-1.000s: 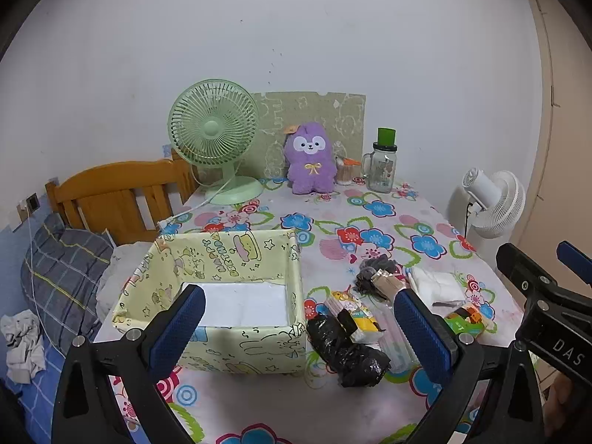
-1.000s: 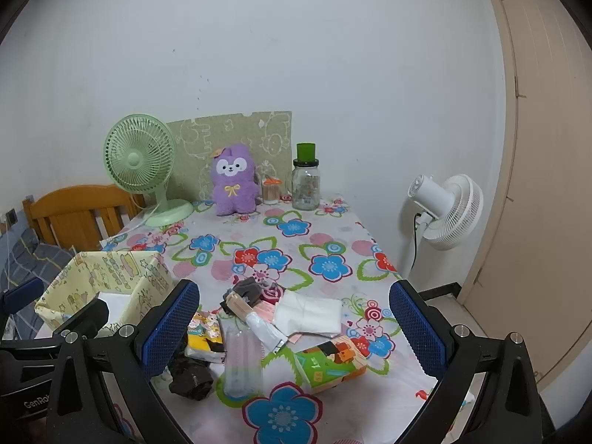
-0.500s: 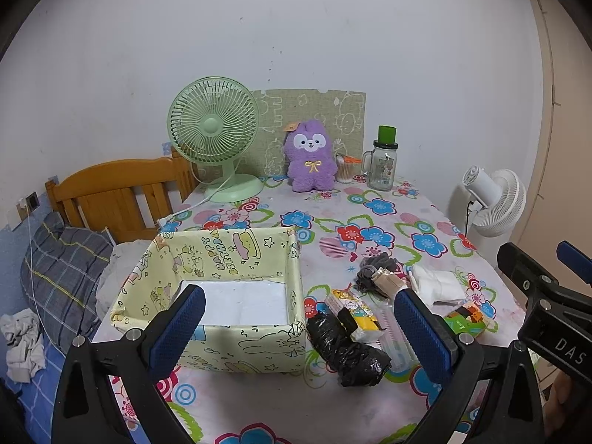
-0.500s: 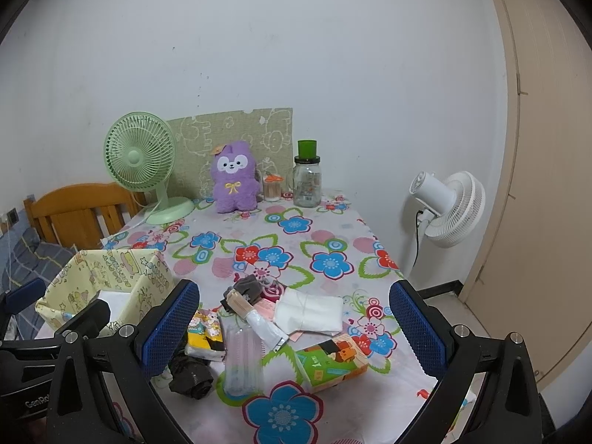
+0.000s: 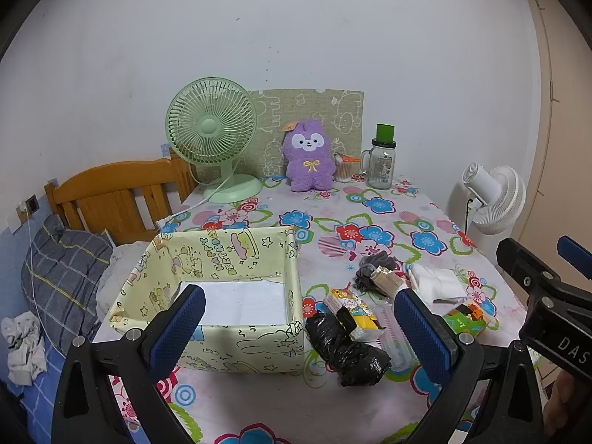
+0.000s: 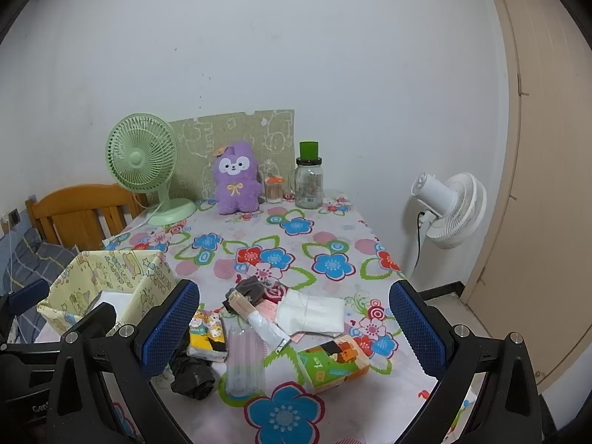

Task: Organize soft objects

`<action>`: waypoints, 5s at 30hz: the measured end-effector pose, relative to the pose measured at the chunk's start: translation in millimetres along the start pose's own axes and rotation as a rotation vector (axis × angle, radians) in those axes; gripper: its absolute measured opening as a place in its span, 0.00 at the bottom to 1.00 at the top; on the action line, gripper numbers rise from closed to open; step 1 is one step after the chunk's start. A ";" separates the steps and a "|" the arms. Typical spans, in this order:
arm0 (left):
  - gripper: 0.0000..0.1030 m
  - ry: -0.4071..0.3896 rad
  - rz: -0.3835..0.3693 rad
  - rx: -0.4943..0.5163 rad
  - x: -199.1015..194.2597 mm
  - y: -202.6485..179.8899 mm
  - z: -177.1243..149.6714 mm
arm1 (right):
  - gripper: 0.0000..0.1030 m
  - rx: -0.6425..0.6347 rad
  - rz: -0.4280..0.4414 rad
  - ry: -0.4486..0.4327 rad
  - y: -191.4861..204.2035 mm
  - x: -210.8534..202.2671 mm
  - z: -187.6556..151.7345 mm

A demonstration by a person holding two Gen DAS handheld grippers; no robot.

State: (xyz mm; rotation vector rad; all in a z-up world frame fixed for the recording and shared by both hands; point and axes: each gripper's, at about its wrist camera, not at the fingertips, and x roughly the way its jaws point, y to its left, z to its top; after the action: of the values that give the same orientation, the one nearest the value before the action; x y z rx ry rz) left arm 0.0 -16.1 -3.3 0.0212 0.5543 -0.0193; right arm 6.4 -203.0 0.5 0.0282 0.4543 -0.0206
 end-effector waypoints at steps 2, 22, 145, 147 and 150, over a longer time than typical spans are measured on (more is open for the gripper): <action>1.00 0.001 0.000 0.003 0.6 0.5 0.7 | 1.00 -0.002 0.002 -0.003 -0.6 -0.5 -0.2; 1.00 0.000 -0.001 0.001 1.0 1.2 1.2 | 1.00 0.003 0.004 -0.015 -1.6 -2.9 -0.8; 0.84 0.350 -0.087 0.147 136.8 -130.5 -51.9 | 0.35 0.037 0.083 0.417 -68.5 144.5 -73.5; 0.84 0.347 -0.088 0.149 132.9 -131.8 -53.1 | 0.35 0.033 0.085 0.417 -68.3 142.8 -74.1; 0.84 0.352 -0.104 0.145 127.4 -134.8 -55.1 | 0.35 0.043 0.083 0.415 -71.2 139.1 -74.8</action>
State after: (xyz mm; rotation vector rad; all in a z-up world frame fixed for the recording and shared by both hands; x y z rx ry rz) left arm 76.1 -151.0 -119.3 0.1393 0.9052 -0.1593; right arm 96.7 -273.6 -129.4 0.0949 0.8676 0.0577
